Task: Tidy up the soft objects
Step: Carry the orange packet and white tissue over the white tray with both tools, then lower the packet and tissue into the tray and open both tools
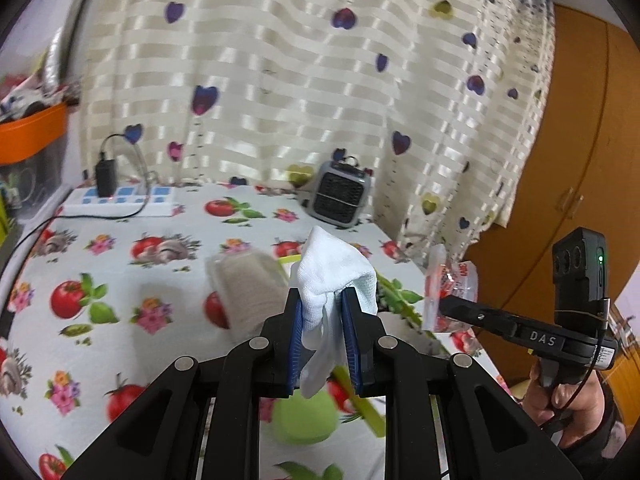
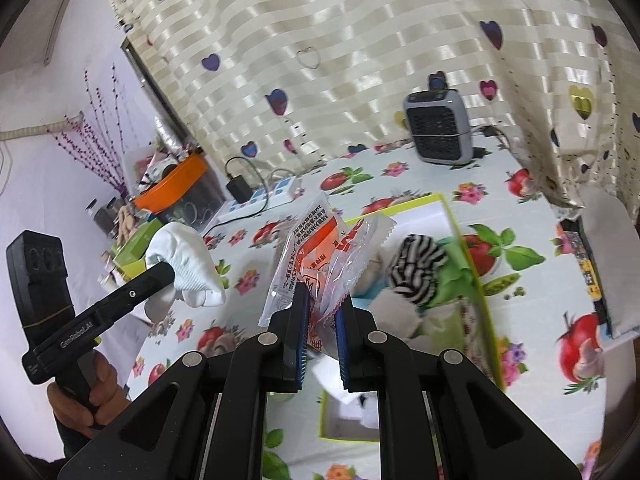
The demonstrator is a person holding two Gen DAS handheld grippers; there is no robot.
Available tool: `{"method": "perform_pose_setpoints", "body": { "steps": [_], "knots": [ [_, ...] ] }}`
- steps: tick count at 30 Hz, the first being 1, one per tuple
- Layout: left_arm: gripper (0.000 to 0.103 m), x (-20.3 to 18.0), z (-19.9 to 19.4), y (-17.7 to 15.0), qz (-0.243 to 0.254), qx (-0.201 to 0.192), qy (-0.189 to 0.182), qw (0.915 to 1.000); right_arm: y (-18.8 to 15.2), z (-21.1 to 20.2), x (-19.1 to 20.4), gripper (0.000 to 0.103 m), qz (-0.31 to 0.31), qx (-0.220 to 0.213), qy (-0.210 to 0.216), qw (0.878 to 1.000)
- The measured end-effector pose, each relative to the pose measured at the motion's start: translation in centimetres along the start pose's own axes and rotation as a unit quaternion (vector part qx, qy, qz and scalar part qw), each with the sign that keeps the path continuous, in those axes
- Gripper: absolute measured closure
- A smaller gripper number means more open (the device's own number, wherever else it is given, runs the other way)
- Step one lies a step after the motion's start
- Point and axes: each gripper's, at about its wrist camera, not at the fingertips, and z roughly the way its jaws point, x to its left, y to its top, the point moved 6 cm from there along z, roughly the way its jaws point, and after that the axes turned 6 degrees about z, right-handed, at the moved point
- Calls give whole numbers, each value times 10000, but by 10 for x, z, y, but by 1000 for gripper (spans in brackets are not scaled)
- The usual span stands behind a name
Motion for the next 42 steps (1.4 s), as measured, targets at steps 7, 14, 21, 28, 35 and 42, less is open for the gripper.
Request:
{"method": "perform_pose_setpoints", "body": {
  "steps": [7, 14, 21, 28, 35, 42],
  "knots": [
    [85, -31, 37, -4, 177, 294, -272, 9990, 2, -1, -27, 90, 187, -1, -196, 9996],
    [85, -49, 73, -13, 242, 625, -395, 9970, 8, 7, -47, 90, 272, 65, -343, 9990],
    [85, -57, 101, -22, 227, 893, -439, 9948, 10, 24, -62, 90, 281, 205, -463, 9983],
    [85, -58, 124, -26, 235, 1119, -402, 9926, 10, 50, -69, 90, 158, 481, -595, 9969],
    [84, -51, 142, -29, 113, 1350, -318, 9903, 9, 74, -71, 90, -138, 844, -770, 9934],
    [81, -53, 158, -23, 134, 1438, -207, 9893, 8, 99, -74, 88, -397, 1178, -950, 9877]
  ]
}}
